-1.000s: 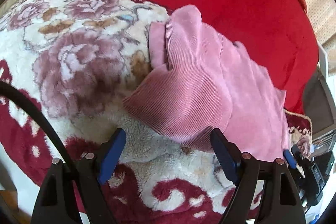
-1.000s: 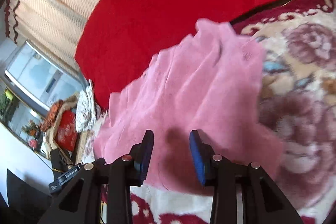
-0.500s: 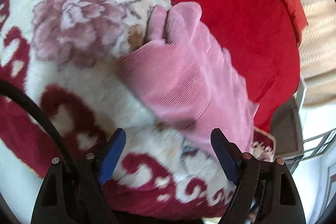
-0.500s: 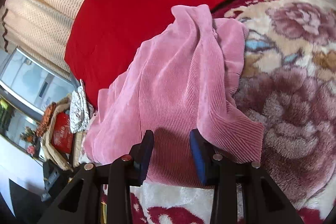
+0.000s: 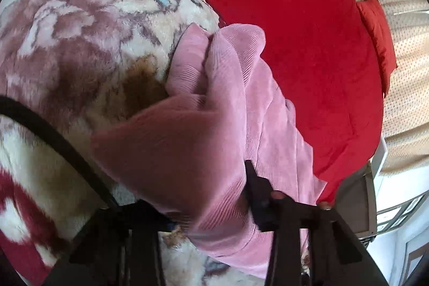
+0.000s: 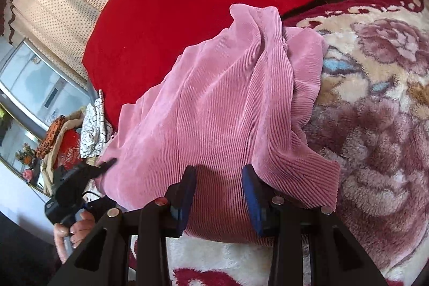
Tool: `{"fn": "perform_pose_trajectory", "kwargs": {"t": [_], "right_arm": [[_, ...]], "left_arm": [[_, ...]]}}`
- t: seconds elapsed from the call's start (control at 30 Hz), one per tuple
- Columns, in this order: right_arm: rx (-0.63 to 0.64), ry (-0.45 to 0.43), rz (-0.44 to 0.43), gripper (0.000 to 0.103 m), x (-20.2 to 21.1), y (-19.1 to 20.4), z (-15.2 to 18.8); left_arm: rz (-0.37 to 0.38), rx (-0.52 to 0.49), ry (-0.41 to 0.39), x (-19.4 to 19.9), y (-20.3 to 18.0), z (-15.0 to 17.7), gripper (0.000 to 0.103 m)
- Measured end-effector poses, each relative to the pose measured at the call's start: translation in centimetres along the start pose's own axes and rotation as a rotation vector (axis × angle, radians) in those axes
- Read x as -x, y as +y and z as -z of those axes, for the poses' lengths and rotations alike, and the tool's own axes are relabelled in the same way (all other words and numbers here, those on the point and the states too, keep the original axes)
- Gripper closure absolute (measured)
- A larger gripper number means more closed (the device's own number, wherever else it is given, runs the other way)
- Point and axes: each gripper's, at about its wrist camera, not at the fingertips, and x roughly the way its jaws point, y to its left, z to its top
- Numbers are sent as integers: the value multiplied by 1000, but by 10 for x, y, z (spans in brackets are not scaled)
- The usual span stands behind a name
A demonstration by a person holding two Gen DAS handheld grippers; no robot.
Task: Fold large clothes
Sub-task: 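Grasp the folded jacket edge with the left gripper and lift it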
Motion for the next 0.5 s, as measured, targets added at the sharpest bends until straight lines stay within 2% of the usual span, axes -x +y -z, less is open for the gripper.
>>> {"fn": "perform_pose_trajectory", "kwargs": {"t": [0.1,0.17,0.23,0.37,0.43,0.5], "right_arm": [[-2,-5,-14,63,0,-4,1],[3,-12,-18,63,1,-5,3],[8,-15,-29,63,2,-6,3],[-19,-5,-71,63,3,-14,3],[-34,1,-96,64,5,-19,2],[-40,7,-113,64,5,-21,2]], "left_arm": [[-17,-48,-9,3,-7,0,77],[-61,-141,-40,9,-26,2,81],[-132,-306,-86,16,-58,10,84],[-201,-595,-150,27,-112,34,85],[-242,-792,-173,29,-136,59,85],[-295,-1042,-136,12,-150,98,86]]}}
